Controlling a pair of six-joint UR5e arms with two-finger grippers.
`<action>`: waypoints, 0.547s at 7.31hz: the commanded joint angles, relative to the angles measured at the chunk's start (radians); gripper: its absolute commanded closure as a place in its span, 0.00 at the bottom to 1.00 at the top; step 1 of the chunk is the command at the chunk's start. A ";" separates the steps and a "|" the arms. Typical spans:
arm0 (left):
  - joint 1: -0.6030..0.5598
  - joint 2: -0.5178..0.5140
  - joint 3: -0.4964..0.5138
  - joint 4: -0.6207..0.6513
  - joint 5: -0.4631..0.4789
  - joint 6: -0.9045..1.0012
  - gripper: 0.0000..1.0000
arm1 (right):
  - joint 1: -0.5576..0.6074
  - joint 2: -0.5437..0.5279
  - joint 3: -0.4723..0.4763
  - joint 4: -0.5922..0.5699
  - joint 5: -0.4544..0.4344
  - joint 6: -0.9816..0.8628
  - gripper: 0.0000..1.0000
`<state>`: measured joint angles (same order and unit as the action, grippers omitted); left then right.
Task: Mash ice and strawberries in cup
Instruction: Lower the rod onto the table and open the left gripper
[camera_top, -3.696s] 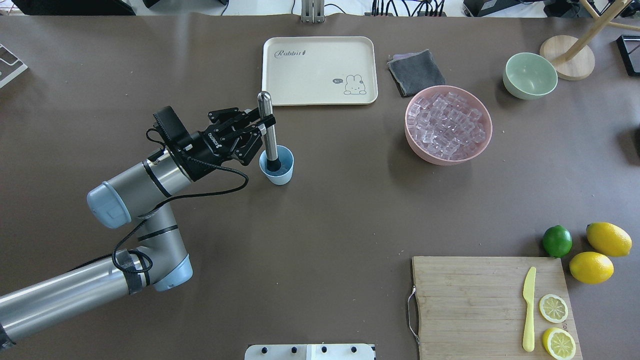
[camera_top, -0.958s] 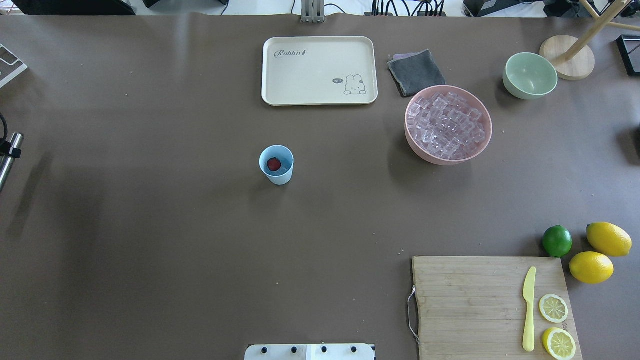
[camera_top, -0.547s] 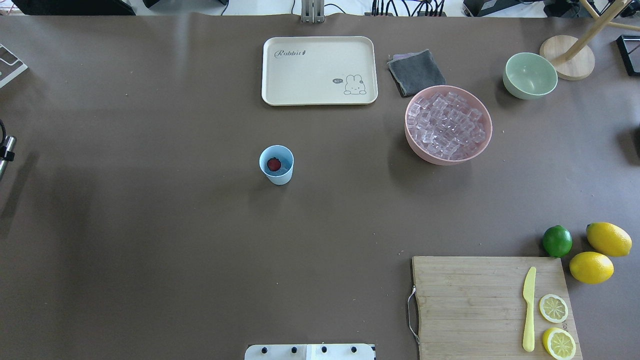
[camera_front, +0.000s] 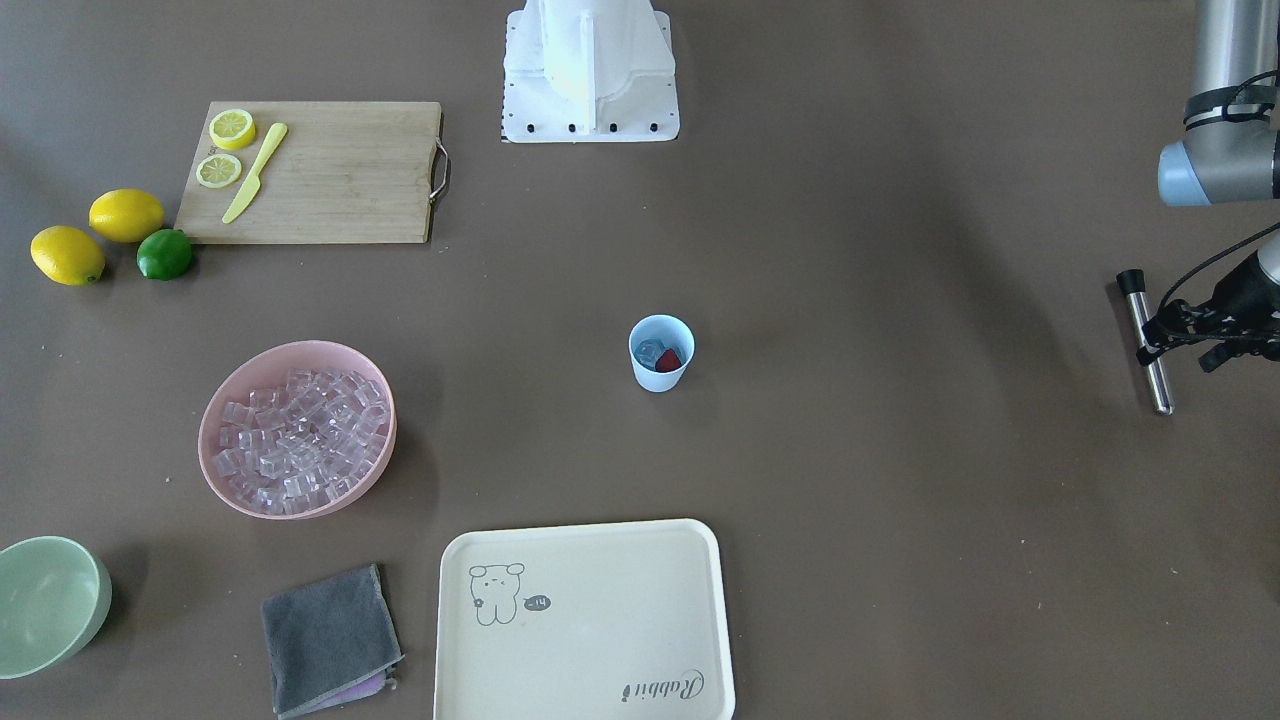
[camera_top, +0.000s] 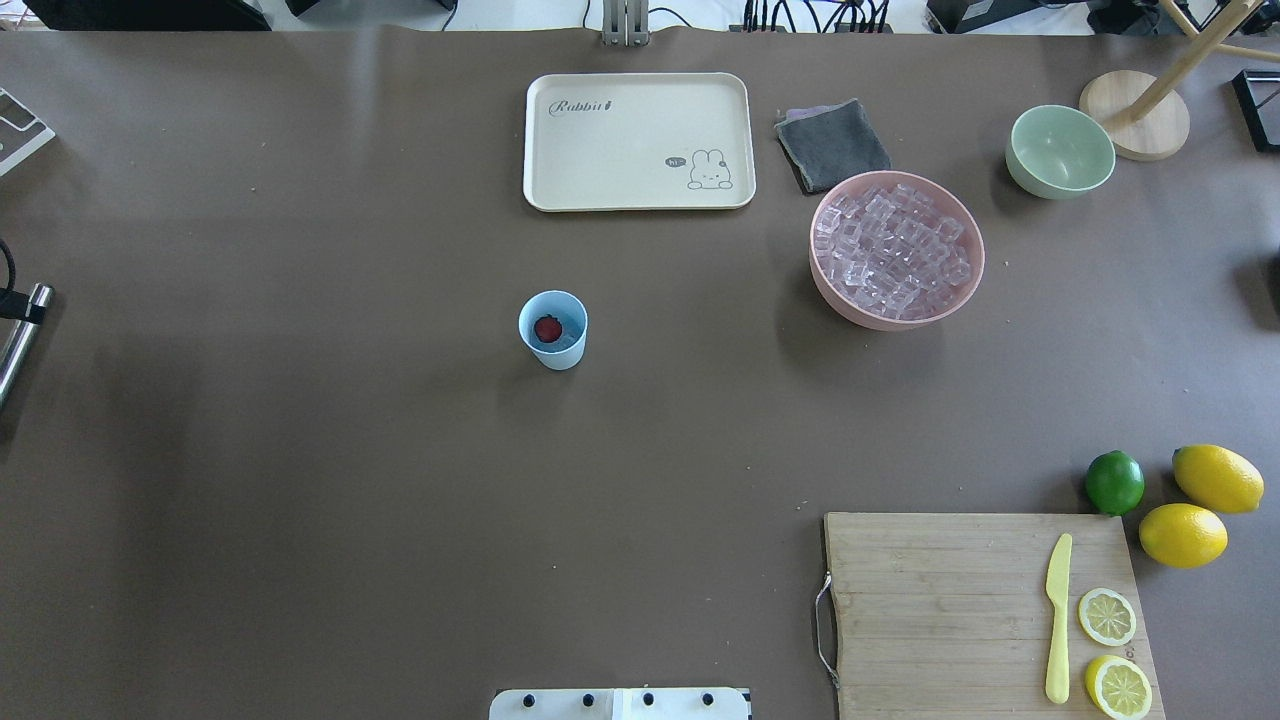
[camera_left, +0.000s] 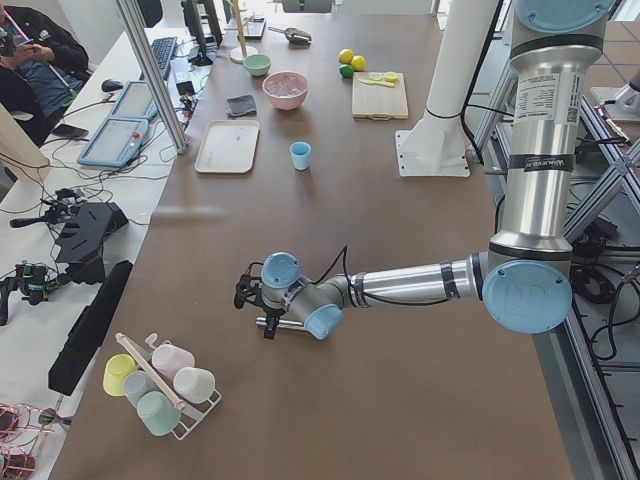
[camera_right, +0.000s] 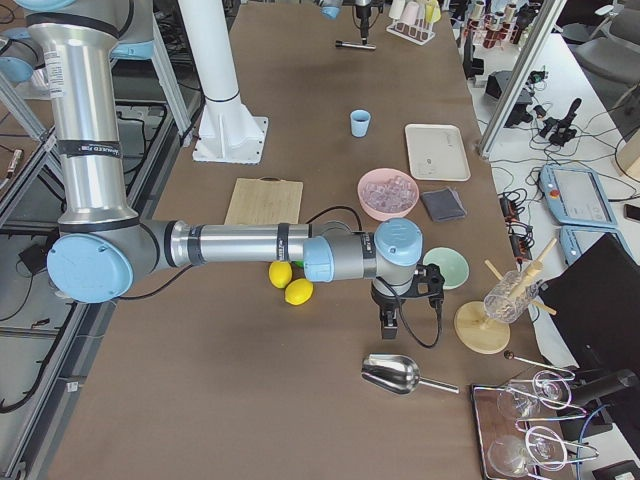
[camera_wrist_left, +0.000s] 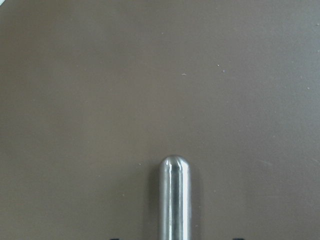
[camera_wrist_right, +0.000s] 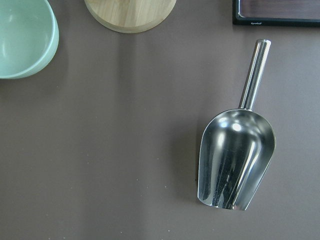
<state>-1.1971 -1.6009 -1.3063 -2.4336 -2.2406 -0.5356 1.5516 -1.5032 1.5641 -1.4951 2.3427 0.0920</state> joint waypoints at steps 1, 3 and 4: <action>-0.098 -0.099 -0.056 0.170 -0.054 0.107 0.01 | 0.004 -0.002 0.016 -0.002 -0.005 0.002 0.00; -0.256 -0.123 -0.146 0.345 -0.137 0.195 0.01 | 0.012 0.000 0.025 -0.002 0.000 0.002 0.00; -0.306 -0.125 -0.159 0.404 -0.224 0.238 0.01 | 0.012 -0.003 0.027 -0.001 0.000 0.002 0.00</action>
<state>-1.4258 -1.7182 -1.4352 -2.1150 -2.3750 -0.3497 1.5617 -1.5044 1.5873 -1.4968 2.3423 0.0935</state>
